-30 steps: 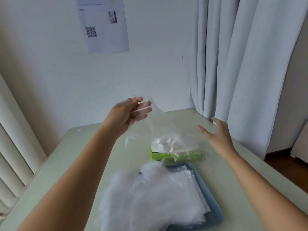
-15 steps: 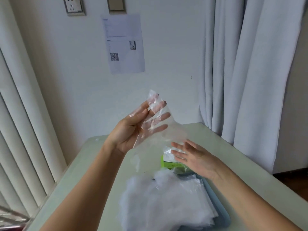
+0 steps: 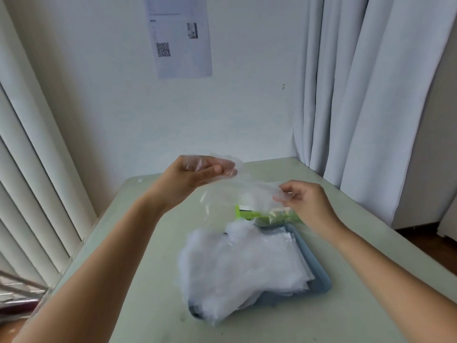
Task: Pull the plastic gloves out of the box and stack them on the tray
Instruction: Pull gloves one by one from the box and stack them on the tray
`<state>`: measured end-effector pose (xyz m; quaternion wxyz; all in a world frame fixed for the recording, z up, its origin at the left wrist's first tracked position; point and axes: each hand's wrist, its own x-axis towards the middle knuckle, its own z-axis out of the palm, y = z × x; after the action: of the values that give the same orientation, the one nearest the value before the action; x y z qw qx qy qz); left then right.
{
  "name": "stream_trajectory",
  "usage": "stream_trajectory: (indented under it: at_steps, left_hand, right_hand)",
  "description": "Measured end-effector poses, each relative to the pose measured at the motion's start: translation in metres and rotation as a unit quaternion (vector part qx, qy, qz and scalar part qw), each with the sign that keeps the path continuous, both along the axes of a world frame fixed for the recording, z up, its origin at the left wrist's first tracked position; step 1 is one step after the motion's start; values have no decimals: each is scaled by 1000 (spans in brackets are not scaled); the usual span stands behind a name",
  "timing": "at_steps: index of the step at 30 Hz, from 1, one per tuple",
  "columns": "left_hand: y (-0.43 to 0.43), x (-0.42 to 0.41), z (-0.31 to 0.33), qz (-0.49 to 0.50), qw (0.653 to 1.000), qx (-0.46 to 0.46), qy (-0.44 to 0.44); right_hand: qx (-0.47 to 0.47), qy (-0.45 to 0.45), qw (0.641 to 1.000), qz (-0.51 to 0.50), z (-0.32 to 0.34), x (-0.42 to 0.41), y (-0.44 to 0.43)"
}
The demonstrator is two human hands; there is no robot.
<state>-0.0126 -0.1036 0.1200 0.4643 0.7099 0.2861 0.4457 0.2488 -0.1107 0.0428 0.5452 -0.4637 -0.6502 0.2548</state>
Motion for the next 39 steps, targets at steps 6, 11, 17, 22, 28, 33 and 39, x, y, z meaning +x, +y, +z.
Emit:
stream_trajectory:
  at_steps: [6,11,17,22,28,33,39]
  left_hand:
    - [-12,-17,-14,56,998,-13,25]
    - [-11,-22,-19,100,994,-24,34]
    - [-17,-24,-14,92,994,53,39]
    - [-39,-30,-38,76,975,119,172]
    - [-49,-39,-119,83,925,134,345]
    - [-54,-55,-134,64,906,89,409]
    - [-62,-26,-89,200,924,105,310]
  right_hand:
    - [-37,-3,999,35,-18,-2,-14]
    - [-52,42,996,57,0,-4,-18]
    - [-57,71,992,88,0,-5,-9]
    - [-13,-137,988,74,-38,15,-9]
    - [-43,-222,969,103,-75,14,-18]
    - [-123,-214,962,117,-87,24,-26]
    - [-107,-230,963,95,-87,26,-34]
